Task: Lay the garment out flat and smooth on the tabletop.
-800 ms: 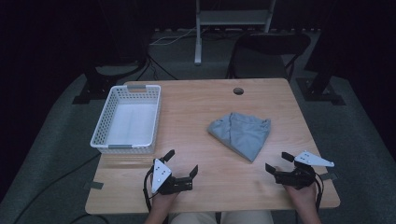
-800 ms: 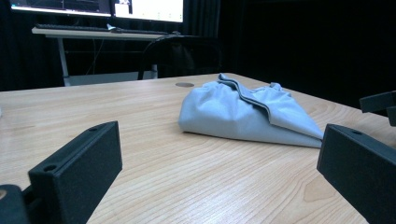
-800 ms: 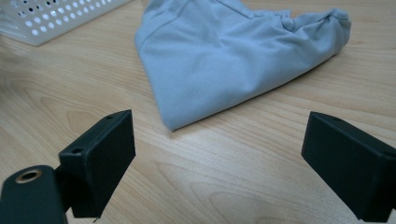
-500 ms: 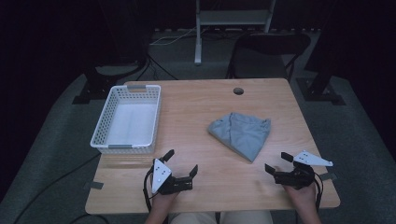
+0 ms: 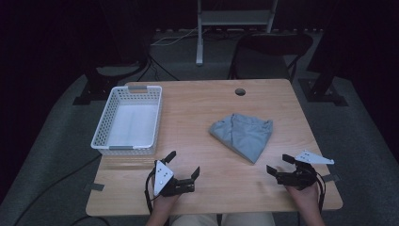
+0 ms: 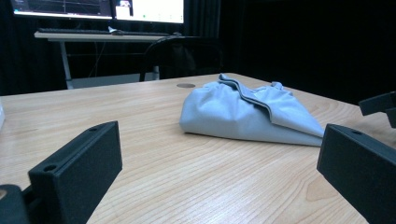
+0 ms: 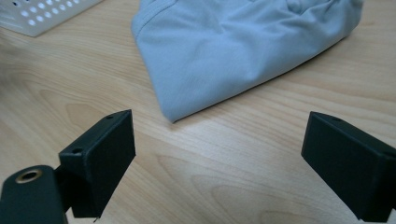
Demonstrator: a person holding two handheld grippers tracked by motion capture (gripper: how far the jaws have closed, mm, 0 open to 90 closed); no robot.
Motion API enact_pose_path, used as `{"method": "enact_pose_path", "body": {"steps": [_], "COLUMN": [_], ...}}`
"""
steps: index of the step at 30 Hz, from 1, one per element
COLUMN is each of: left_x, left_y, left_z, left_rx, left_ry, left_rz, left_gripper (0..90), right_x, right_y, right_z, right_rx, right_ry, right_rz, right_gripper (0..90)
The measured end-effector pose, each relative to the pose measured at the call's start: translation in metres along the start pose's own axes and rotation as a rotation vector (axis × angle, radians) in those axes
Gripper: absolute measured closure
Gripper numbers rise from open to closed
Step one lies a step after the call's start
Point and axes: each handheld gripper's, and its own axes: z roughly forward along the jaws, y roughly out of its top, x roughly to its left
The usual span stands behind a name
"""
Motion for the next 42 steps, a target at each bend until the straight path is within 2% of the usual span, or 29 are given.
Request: {"method": "enact_pose_path", "body": {"steps": [3,10,12,17,23,28,34,42], "left_x": [0.0,0.0,0.0,-0.002,-0.002,-0.002,-0.002,-0.002], "left_y": [0.0,0.0,0.0,0.0,0.0,0.0,0.0,0.0], "left_z": [0.0,0.0,0.0,0.0,0.0,0.0,0.0,0.0], "left_rx": [-0.003,-0.006,-0.004,-0.008,-0.005,-0.006,-0.004,-0.005], "left_ry": [-0.008,-0.01,-0.037,-0.034,-0.03,-0.028,-0.035,-0.031], "left_rz": [0.003,0.003,-0.001,0.011,0.012,0.011,0.01,0.007], "left_gripper": [1.0,1.0,1.0,1.0,1.0,1.0,1.0,1.0], "right_x": [-0.001,-0.001,-0.001,0.0,0.006,0.01,0.014,0.012], "right_y": [0.0,0.001,0.002,0.01,0.032,0.055,0.081,0.108], "right_z": [0.0,0.0,-0.002,-0.008,-0.021,-0.022,-0.018,-0.002], "right_rx": [0.009,0.016,0.01,-0.009,-0.073,-0.114,-0.133,-0.137], "right_ry": [0.018,0.018,0.029,0.022,0.035,0.04,0.037,0.025], "right_rz": [0.019,0.028,0.038,0.025,0.004,-0.019,-0.041,-0.02], "right_gripper": [9.4,9.3,9.4,9.4,9.4,9.4,9.4,9.5]}}
